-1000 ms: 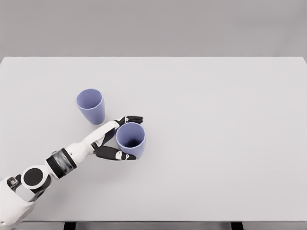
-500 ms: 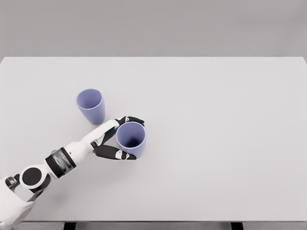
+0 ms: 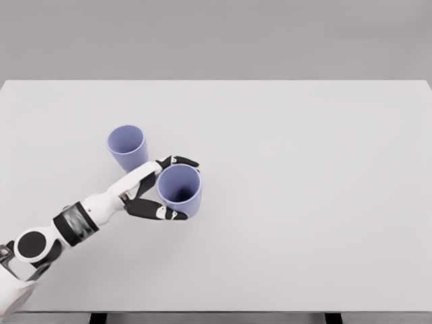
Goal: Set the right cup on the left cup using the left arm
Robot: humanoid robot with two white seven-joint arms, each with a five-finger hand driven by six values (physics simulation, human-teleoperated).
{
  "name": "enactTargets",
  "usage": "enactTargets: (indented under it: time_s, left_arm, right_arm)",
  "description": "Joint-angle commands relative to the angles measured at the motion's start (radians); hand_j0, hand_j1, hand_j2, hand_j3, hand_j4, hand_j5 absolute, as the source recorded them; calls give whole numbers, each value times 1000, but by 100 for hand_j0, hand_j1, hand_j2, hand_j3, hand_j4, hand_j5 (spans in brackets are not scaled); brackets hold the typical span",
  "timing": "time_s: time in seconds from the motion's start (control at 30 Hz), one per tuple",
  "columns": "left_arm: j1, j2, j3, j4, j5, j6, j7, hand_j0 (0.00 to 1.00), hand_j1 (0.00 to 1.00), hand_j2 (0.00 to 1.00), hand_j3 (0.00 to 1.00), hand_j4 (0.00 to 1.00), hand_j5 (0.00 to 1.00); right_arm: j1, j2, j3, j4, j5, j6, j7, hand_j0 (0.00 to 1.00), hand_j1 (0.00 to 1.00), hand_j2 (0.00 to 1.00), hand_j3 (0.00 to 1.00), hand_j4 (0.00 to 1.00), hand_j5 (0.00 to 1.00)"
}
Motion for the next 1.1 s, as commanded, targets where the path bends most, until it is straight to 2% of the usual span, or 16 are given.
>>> enactTargets:
  time_s: [0.0,0.57,1.07]
  left_arm:
    - [0,8,7,-7,11,0,0,70,70,70,70,70,70]
    - [-48,45,17,-7,88,-2,0,70,70,70,70,70,70]
    - [-83,76,27,-7,123,-3,-1,70,70,70,70,70,70]
  right_arm:
    - [0,0,0,0,0,0,0,100,100,100,100,100,100]
    - [0,0,0,0,0,0,0,100,100,100,100,100,100]
    - [0,0,0,0,0,0,0,100,100,100,100,100,100]
